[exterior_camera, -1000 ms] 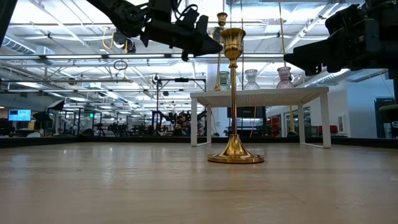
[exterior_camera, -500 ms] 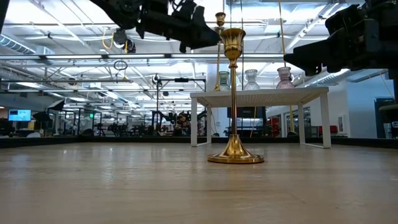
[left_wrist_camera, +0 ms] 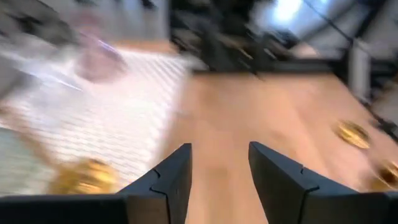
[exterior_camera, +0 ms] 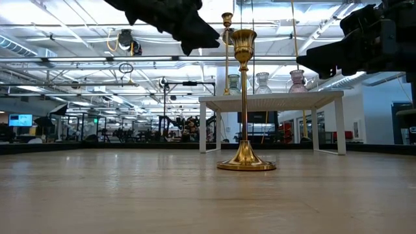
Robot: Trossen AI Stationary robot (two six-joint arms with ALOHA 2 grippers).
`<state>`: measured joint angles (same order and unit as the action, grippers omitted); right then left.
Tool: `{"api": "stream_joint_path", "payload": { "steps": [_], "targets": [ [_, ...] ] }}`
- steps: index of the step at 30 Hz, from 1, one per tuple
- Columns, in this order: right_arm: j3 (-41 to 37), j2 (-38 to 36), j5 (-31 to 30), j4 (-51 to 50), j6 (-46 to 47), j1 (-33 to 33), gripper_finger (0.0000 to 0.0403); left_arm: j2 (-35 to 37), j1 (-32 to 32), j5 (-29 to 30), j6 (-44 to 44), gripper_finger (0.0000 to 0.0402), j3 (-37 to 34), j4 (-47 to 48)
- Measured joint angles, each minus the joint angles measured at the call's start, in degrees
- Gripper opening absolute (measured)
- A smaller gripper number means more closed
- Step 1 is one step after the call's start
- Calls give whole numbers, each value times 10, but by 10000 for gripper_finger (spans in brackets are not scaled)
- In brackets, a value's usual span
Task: Pick & Place candle stick holders
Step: Align the top gold candle holder with the other gold candle holder on the shelf
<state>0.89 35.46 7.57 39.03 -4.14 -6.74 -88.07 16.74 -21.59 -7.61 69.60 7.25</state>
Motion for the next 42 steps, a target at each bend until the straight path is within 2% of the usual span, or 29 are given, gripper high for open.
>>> {"api": "stream_joint_path", "payload": {
  "steps": [5, 13, 21, 24, 28, 36, 37, 42],
  "targets": [
    [0, 0, 0, 1, 0, 0, 210, -23, -57, -9, -33, 163, 0, 88],
    [0, 0, 0, 2, 0, 0, 210, -106, -154, -9, -60, 163, 0, 90],
    [0, 0, 0, 2, 0, 0, 210, -194, -213, -9, -54, 163, 0, -28],
    [0, 0, 0, 4, 0, 0, 210, -220, -222, -9, -47, 163, 0, -78],
    [0, 0, 0, 6, 0, 0, 210, -232, -220, -13, -43, 150, 0, -93],
    [0, 0, 0, 6, 0, 0, 210, -232, -204, -14, -41, 23, 0, -98],
    [0, 0, 0, 6, 0, 0, 210, -232, -201, -14, -39, 17, 0, -102],
    [0, 0, 0, 10, 0, 0, 210, -232, -189, -1, 3, 40, 0, -198]
  ]
}}
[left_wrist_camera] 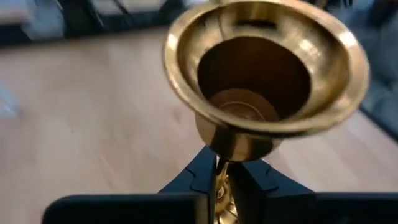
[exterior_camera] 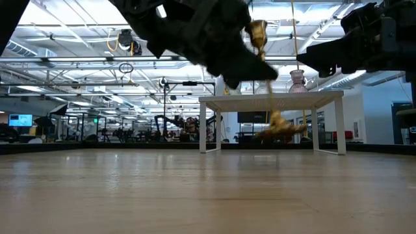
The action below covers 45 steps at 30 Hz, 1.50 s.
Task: Pick & Place candle stick holders
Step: Align the top gold candle holder with the other gold candle holder on the shelf
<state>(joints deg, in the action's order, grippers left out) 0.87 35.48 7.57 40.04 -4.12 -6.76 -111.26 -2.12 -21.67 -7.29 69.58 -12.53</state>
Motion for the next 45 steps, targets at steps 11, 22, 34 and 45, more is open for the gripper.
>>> {"api": "stream_joint_path", "payload": {
  "steps": [11, 22, 34, 45],
  "targets": [
    [0, 0, 0, 18, 0, 0, 210, 1, 36, 74, 13, 19, 139, 43],
    [0, 0, 0, 18, 0, 0, 210, 1, 106, 188, -10, 16, 274, 165],
    [0, 0, 0, 18, -12, 0, 210, -22, 163, 193, 14, 17, 274, 159],
    [0, 0, 0, 17, -13, 0, 210, -30, 146, 234, 25, 18, 274, 161]
  ]
}}
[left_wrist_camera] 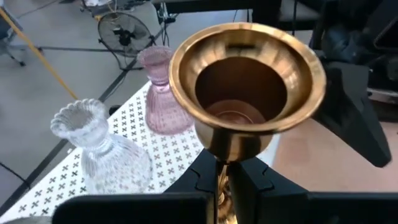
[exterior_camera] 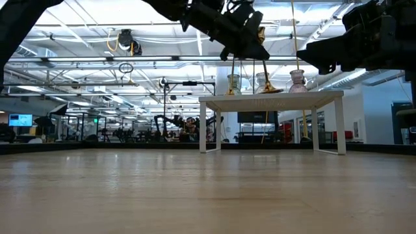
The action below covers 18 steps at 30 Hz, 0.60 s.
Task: Pick & Place candle stick holders
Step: Align the top gold candle holder with the other gold candle holder on the shelf
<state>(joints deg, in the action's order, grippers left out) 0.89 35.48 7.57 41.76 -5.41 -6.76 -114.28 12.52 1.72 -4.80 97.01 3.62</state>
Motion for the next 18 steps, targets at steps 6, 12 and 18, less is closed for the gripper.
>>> {"api": "stream_joint_path", "payload": {
  "steps": [6, 12, 18],
  "targets": [
    [0, 0, 0, -1, -6, 0, 210, 6, -42, 79, -23, 18, 0, 24],
    [0, 0, 0, 0, -11, 0, 210, 12, -64, 147, -45, 18, 0, 30],
    [0, 0, 0, 0, -11, 0, 210, 40, -86, 189, -5, 18, 0, 23]
  ]
}}
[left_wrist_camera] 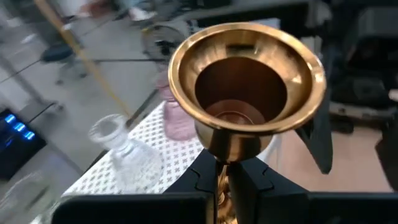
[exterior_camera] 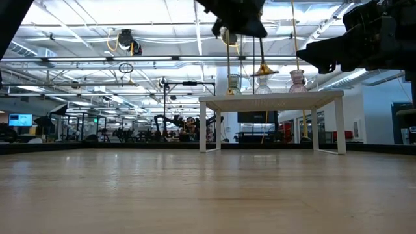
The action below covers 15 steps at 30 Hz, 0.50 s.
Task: Pick & Place candle stick holders
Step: Align the top gold candle holder with the other gold candle holder on the shelf
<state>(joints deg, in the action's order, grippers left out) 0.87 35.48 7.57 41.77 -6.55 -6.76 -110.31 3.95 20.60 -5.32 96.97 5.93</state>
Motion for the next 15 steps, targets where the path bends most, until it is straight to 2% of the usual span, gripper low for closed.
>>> {"api": "stream_joint_path", "payload": {
  "steps": [4, 10, 15],
  "targets": [
    [0, 0, 0, 1, 0, 0, 210, 2, -21, 88, 61, 19, 0, -17],
    [0, 0, 0, 3, 0, 0, 210, -13, -41, 167, 123, 19, 0, -31],
    [0, 0, 0, 5, -1, 0, 210, -20, -27, 174, 176, 19, 0, -51]
  ]
}}
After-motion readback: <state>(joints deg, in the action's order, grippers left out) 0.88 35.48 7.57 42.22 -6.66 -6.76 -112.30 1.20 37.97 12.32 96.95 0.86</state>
